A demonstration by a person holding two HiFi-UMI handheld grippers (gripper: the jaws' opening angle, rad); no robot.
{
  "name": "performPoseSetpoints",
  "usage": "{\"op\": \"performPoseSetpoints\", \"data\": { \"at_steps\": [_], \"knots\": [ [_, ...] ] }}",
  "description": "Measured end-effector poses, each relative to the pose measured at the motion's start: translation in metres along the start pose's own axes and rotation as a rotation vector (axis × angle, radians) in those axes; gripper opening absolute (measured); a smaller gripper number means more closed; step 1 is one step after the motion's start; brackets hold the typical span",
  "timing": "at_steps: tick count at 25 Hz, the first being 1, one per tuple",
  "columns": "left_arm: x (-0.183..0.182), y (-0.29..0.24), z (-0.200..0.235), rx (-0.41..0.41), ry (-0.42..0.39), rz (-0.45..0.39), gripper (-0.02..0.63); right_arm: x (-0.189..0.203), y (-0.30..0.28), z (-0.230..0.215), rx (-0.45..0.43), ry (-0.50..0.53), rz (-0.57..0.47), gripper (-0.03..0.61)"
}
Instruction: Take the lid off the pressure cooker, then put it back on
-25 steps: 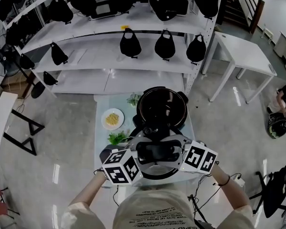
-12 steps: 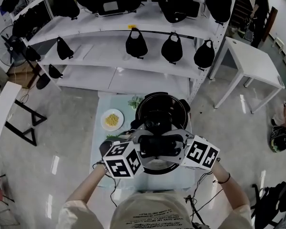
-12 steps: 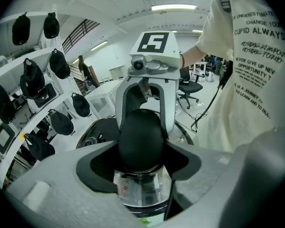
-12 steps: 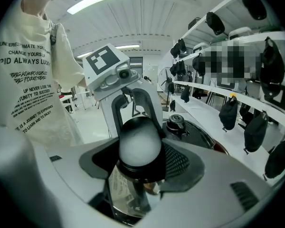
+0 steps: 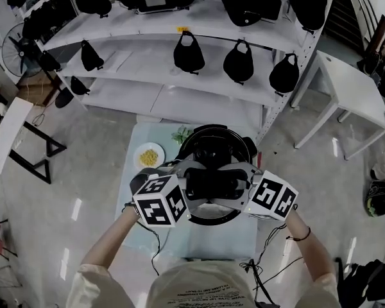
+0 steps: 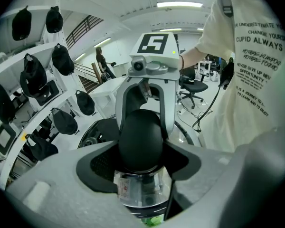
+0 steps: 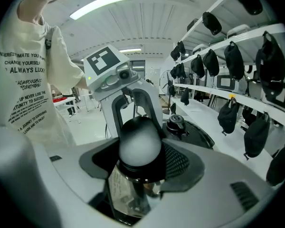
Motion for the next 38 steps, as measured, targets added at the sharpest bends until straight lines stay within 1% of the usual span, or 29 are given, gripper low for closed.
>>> {"op": "performPoseSetpoints", "data": {
  "at_steps": [12, 23, 32, 38],
  "knots": [
    [-0.001, -0.02, 0.042, 0.012, 0.023, 0.02, 0.288, 0.0, 0.007, -0.048, -0.037, -0.019, -0.019, 0.276],
    [0.017, -0.037, 0.074, 0.081, 0.028, -0.011, 0.288, 0.001, -0.003, -0.081, -0.035, -0.095, -0.012, 0.276],
    [0.026, -0.049, 0.089, 0.133, 0.039, -0.034, 0.288, 0.006, -0.008, -0.098, -0.046, -0.153, 0.0, 0.276],
    [0.029, -0.053, 0.093, 0.143, 0.046, -0.033, 0.288, 0.007, -0.011, -0.104, -0.051, -0.163, 0.009, 0.276]
  ]
}}
Point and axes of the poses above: the fingertips, and each gripper's own axes: y backward along the fingers, z to its left, x out of its underside, the point moved 9 cm from there along y, backward along the fingers, and after that the axes turned 11 degrees about -y, right-handed, at the moved point
